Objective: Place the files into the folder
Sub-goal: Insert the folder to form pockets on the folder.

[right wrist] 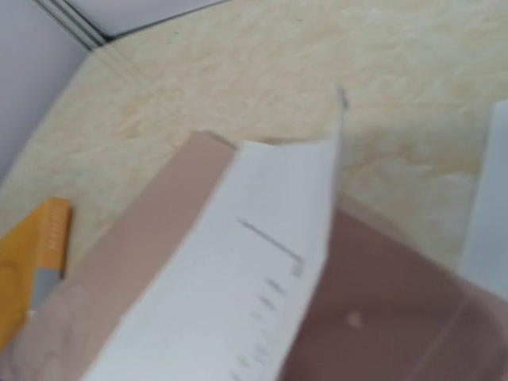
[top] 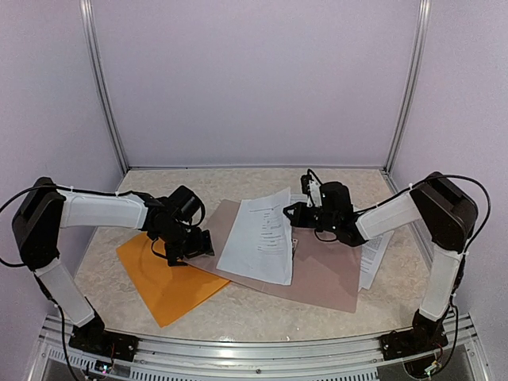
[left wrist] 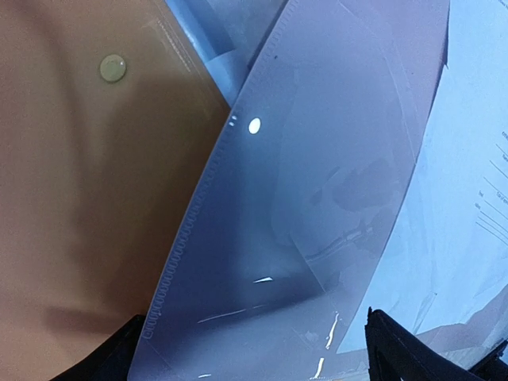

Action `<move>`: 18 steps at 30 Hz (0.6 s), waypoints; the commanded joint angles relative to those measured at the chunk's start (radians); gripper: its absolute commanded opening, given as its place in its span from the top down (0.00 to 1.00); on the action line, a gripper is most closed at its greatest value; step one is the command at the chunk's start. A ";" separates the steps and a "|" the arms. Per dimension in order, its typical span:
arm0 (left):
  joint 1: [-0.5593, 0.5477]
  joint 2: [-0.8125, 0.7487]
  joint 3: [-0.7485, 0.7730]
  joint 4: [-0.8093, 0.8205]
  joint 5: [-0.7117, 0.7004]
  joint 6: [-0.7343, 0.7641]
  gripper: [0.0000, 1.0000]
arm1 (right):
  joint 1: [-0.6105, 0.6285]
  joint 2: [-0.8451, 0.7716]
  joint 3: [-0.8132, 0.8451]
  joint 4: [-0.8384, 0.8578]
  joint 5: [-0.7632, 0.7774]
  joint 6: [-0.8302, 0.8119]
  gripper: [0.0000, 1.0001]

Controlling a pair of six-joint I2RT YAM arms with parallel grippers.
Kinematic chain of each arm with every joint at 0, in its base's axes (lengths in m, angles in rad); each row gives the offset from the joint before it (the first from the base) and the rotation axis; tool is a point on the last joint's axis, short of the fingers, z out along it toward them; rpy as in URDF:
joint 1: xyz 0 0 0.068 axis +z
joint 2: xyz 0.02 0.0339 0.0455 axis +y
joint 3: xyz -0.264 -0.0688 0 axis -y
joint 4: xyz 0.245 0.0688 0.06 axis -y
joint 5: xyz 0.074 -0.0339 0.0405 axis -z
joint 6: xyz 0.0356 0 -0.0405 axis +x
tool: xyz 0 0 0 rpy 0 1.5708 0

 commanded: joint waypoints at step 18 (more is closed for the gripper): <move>-0.020 0.019 0.048 -0.035 -0.032 0.013 0.12 | -0.018 0.028 0.061 -0.185 -0.017 -0.116 0.89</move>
